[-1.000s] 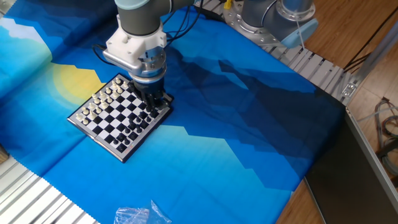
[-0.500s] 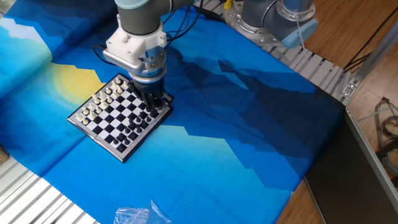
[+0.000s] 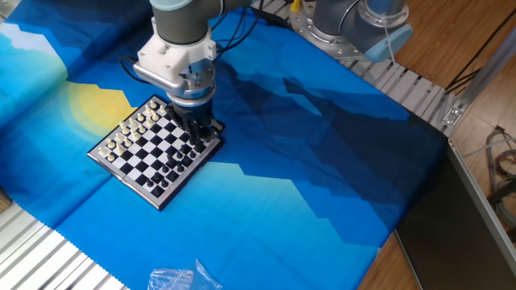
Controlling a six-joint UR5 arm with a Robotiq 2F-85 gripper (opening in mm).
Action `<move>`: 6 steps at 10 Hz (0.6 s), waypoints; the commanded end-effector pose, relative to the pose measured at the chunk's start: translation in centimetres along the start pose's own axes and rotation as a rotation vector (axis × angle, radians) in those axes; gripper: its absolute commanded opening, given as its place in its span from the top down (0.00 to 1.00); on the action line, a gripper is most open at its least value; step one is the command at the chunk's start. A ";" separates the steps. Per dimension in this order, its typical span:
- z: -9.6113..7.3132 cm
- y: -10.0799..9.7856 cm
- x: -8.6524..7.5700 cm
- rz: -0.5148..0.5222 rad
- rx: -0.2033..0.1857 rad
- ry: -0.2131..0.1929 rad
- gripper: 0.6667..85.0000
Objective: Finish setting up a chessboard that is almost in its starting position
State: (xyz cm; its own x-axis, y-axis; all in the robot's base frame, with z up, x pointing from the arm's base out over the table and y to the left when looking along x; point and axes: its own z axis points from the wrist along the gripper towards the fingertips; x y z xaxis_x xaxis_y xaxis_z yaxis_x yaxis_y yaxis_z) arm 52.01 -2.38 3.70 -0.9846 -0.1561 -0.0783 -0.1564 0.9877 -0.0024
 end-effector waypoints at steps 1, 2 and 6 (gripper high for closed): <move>-0.4 0.0 -0.1 0.008 -0.007 -0.006 0.76; -0.7 0.0 -0.1 0.009 -0.007 -0.005 0.76; -1.7 0.1 0.0 0.017 -0.009 0.000 0.76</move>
State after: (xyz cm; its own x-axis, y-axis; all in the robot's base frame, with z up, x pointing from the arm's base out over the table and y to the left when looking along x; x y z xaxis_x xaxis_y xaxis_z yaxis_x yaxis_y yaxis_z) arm 51.88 -2.53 4.62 -0.9854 -0.1524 -0.0757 -0.1526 0.9883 -0.0035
